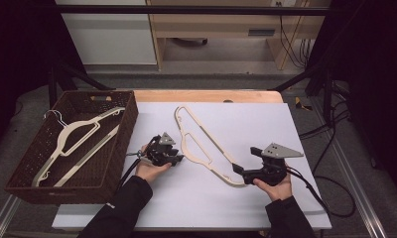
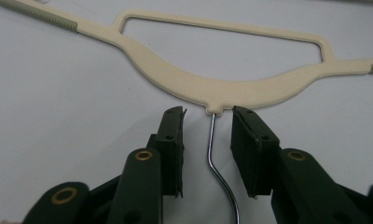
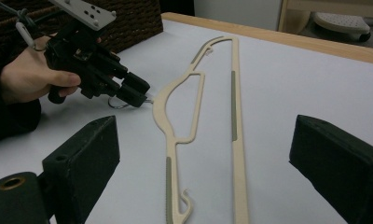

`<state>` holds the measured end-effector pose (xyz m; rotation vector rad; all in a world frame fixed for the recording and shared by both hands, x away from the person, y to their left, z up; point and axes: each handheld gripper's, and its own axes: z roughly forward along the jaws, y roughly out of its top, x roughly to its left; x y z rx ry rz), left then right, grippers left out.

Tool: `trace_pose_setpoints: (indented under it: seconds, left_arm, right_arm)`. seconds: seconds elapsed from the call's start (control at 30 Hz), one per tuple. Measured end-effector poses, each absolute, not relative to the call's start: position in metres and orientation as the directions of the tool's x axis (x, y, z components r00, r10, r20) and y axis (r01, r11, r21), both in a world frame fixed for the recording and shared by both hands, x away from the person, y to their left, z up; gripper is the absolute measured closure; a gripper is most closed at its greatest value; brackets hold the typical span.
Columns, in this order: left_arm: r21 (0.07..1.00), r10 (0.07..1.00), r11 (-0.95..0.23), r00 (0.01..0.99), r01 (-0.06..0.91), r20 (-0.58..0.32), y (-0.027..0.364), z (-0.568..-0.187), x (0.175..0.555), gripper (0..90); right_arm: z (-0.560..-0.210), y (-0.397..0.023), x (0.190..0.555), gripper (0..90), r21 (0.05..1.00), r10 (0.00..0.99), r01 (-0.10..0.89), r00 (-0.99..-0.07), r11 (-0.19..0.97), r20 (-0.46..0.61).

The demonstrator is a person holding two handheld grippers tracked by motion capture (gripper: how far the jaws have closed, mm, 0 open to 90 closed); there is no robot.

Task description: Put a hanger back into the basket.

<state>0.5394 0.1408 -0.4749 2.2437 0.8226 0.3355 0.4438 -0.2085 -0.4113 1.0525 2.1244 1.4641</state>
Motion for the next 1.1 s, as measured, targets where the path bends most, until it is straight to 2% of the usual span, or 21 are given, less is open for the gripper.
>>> trace_pose_setpoints:
  seconds: [0.33, 0.7, 1.1]
  left_arm:
    - [0.694, 0.64, -0.567, 0.768, 0.445, 0.03, 0.137, -0.475, 0.536, 81.6]
    - [0.693, 0.653, -0.55, 0.757, 0.467, 0.008, 0.136, -0.475, 0.535, 87.9]
    - [0.682, 0.622, -0.567, 0.783, 0.462, -0.013, 0.138, -0.466, 0.532, 88.7]
  right_arm:
    - [-0.412, -0.207, 0.445, 8.6, 0.904, 0.739, 0.384, -0.661, 0.186, 0.128]
    - [-0.413, -0.206, 0.446, 8.9, 0.902, 0.732, 0.39, -0.666, 0.183, 0.14]
    - [-0.411, -0.193, 0.454, 9.9, 0.9, 0.717, 0.385, -0.684, 0.201, 0.133]
